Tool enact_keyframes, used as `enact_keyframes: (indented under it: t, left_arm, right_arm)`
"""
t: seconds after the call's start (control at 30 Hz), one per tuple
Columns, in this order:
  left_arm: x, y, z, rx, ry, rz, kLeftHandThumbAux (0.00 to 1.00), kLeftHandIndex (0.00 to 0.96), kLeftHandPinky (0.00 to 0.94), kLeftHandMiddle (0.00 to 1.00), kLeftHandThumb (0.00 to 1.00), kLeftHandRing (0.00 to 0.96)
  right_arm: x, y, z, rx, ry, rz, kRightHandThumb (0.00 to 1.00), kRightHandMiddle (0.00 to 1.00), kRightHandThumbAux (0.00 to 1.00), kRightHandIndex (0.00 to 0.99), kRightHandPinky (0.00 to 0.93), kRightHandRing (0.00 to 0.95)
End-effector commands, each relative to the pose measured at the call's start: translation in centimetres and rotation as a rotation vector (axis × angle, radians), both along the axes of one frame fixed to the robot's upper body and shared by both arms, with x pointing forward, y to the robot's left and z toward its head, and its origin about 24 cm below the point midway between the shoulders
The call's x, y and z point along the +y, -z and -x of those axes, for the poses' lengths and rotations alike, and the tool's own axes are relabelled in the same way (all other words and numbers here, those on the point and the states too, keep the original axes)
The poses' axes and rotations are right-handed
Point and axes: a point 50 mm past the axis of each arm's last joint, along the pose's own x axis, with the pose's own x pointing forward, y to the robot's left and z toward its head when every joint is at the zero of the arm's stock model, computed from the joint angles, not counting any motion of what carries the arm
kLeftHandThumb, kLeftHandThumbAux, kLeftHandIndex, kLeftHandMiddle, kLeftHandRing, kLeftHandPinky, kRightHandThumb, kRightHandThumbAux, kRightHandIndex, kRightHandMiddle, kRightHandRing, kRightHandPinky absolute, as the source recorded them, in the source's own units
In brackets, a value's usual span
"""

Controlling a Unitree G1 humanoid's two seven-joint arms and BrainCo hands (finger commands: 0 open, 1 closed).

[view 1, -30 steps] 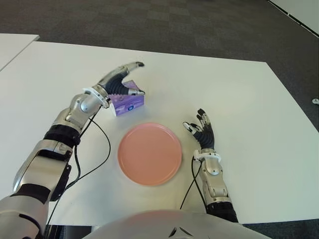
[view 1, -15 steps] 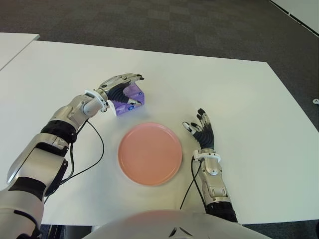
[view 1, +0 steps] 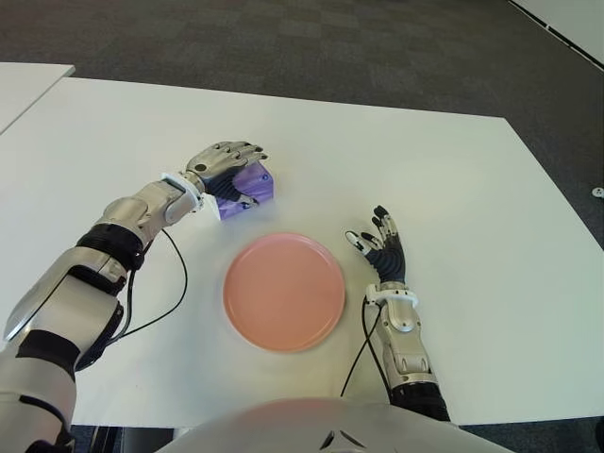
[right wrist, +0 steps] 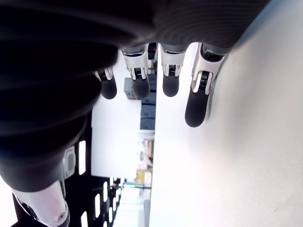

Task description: Put the tissue paper into the plate.

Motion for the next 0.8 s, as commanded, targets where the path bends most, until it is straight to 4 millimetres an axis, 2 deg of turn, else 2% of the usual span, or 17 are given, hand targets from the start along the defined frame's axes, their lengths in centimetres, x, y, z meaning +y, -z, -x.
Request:
enact_keyframes:
  t: [0.03,0.37,0.8]
  left_arm:
    - [0.32,0.08,-0.18,-0.084,-0.009,-0.085,0.436,0.0,0.0,0.0,0.0,0.0]
    - [0.97,-0.32,-0.64,-0.261,-0.035,-0.16,0.395,0.0,0.0,0.0,0.0,0.0]
    - [1.07,-0.68,-0.81,-0.345,-0.049,-0.172,0.375,0.0,0.0,0.0,0.0,0.0]
  right_arm:
    - [0.18,4.68,2.87,0.273,-0.009,-0.016,0.072,0.0,0.728,0.0,0.0,0.0]
    - [0.02,4.75,2.86,0.275,-0.017,-0.001,0.063,0.0,0.733,0.0,0.0,0.0]
    - [-0.22,4.84,2.85,0.28,-0.031,-0.005,0.042,0.0,0.74,0.0,0.0,0.0]
